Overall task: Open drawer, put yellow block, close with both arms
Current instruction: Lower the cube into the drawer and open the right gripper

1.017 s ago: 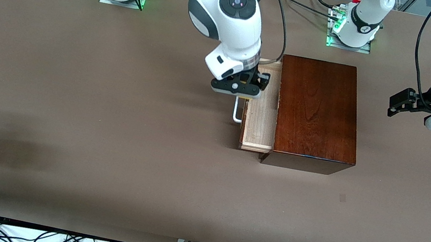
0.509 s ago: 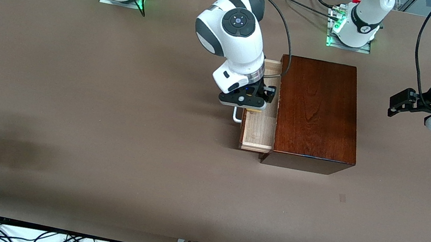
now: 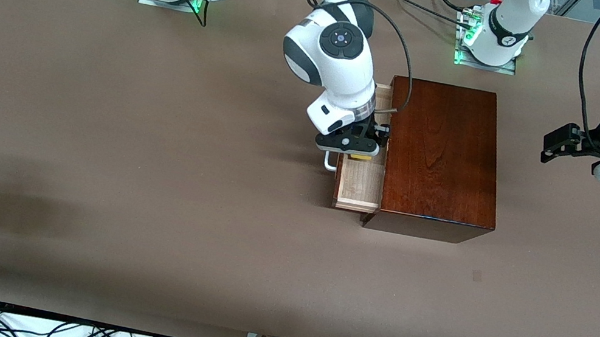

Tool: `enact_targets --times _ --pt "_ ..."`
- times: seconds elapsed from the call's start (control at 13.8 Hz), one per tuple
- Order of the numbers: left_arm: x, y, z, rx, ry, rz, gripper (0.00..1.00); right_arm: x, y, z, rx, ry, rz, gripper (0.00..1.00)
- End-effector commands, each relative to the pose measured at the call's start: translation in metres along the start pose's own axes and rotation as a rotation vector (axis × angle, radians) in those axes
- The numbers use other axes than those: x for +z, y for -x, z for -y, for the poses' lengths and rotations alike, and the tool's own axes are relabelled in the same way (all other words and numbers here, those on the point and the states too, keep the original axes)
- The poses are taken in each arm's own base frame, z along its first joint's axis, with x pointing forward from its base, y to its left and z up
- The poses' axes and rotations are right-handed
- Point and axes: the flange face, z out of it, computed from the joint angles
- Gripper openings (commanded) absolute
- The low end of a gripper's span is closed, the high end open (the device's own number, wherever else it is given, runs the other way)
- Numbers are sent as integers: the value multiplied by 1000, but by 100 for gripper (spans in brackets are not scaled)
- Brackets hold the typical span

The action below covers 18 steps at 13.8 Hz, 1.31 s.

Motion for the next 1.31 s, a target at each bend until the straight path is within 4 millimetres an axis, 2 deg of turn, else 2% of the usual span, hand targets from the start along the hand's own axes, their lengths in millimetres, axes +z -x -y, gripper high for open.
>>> enact_targets --times 0.0,0.22,0.29,0.36,0.44,0.51,0.58,0.65,0.94,1.02,1.09,1.16,1.24 --pt "-6 4 1 20 10 -2 100 9 -1 6 5 -13 -26 1" --pt "-6 4 1 20 9 1 100 17 -1 5 5 -23 -27 3" --pt "-6 4 1 20 9 1 100 17 -1 5 8 -23 -26 7" --pt "-6 4 0 20 9 2 100 17 0 5 9 -24 -25 21" --pt "-6 4 -2 23 9 2 100 16 -2 5 12 -26 -24 42" --pt "-7 5 -3 23 9 0 100 14 -2 5 11 -28 -24 53" --pt "-6 4 -3 20 9 2 100 11 -2 6 12 -28 -24 59" --pt "-7 4 -3 14 9 0 100 9 -3 6 12 -28 -24 62" --pt "-8 4 -3 12 11 -4 100 6 -2 5 11 -7 -11 63" --pt "-8 4 -3 12 13 -4 100 -2 -3 5 13 -1 -11 68" --pt "-6 3 -4 27 11 -3 100 -5 -4 2 15 19 2 81" --pt "-7 0 -7 30 14 -6 100 -25 -8 2 18 27 1 99" --pt "-8 -3 -7 30 16 3 100 -48 -11 3 18 42 -4 100"
